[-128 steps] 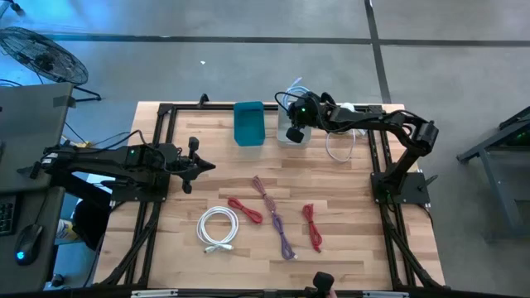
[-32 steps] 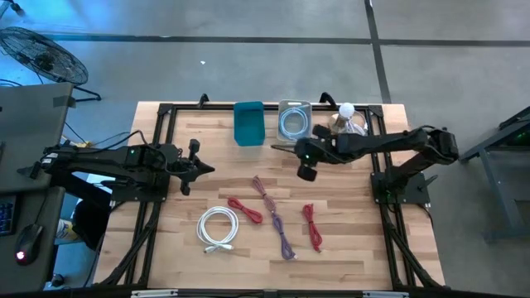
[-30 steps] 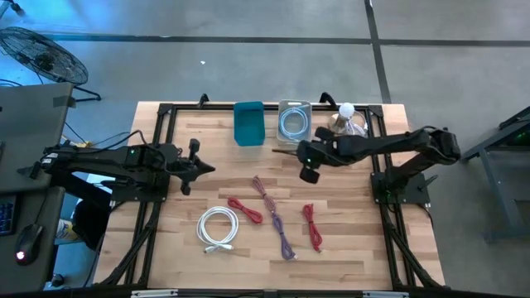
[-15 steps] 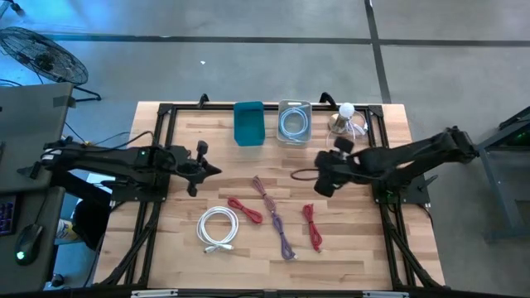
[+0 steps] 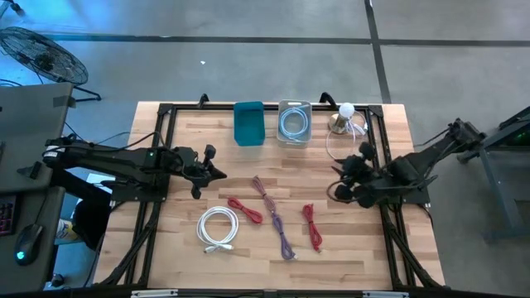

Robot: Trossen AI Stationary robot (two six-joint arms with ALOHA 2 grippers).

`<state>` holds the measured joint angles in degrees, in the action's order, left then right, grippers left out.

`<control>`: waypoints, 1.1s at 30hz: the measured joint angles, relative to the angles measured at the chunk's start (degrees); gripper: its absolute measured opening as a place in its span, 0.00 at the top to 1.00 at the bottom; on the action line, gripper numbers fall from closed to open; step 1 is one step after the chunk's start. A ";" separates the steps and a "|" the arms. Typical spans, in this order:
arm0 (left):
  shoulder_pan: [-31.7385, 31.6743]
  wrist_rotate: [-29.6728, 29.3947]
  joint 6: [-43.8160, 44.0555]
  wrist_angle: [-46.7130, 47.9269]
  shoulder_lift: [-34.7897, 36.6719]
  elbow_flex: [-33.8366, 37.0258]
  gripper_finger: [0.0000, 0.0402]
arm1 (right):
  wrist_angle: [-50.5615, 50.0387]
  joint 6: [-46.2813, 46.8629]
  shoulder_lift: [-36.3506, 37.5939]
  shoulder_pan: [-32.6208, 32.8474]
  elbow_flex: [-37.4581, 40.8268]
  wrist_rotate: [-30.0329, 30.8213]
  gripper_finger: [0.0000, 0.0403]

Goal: Pick & Place USB Port
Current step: Put the right orange charger cable into the blue bin

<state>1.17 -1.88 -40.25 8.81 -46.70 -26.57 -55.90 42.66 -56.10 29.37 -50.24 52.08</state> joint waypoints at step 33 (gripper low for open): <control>0.00 0.02 0.39 -1.96 0.02 0.00 1.00 | 75.13 -17.57 26.85 2.77 49.55 -23.28 0.76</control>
<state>1.17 -1.87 -39.86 6.85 -46.68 -26.57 19.23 25.09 -29.25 32.14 -0.69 28.80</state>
